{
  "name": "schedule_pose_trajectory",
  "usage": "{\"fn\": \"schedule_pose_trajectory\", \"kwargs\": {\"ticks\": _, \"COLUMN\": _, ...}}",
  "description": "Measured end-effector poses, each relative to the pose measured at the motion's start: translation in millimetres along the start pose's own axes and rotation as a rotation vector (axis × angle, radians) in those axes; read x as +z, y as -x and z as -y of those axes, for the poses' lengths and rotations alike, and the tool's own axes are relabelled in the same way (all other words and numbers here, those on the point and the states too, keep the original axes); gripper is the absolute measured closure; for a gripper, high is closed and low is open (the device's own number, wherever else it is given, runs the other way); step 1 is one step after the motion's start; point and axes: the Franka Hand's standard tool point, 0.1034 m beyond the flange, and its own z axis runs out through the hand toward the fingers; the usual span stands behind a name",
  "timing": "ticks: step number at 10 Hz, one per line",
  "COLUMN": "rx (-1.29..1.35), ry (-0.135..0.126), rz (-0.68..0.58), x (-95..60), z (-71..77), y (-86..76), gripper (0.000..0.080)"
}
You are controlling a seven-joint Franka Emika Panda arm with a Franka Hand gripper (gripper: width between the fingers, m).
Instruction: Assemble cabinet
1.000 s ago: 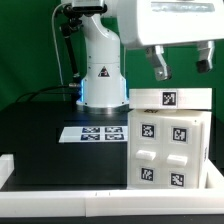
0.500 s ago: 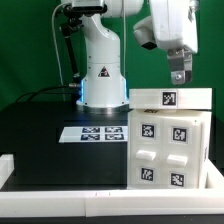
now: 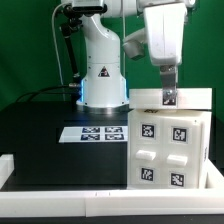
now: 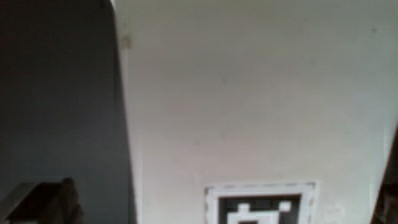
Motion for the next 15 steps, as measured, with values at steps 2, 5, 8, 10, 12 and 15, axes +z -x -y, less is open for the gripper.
{"fn": "schedule_pose_trajectory", "kwargs": {"ticks": 2, "rx": 0.006, "ry": 0.000, "rz": 0.000, "x": 0.2, "z": 0.0, "y": 0.4, "gripper": 0.0011}}
{"fn": "schedule_pose_trajectory", "kwargs": {"ticks": 5, "rx": 0.048, "ry": 0.000, "rz": 0.000, "x": 0.2, "z": -0.1, "y": 0.7, "gripper": 0.0242}}
{"fn": "schedule_pose_trajectory", "kwargs": {"ticks": 8, "rx": 0.293, "ry": -0.003, "rz": -0.002, "x": 0.2, "z": 0.5, "y": 0.0, "gripper": 0.0242}}
{"fn": "schedule_pose_trajectory", "kwargs": {"ticks": 10, "rx": 0.495, "ry": -0.006, "rz": -0.002, "x": 0.9, "z": 2.5, "y": -2.5, "gripper": 0.0241}}
{"fn": "schedule_pose_trajectory", "kwargs": {"ticks": 12, "rx": 0.652, "ry": -0.007, "rz": -0.002, "x": 1.6, "z": 3.4, "y": -2.3, "gripper": 0.0241}}
{"fn": "schedule_pose_trajectory", "kwargs": {"ticks": 15, "rx": 0.886, "ry": -0.007, "rz": -0.009, "x": 2.5, "z": 3.8, "y": -1.9, "gripper": 0.0239}}
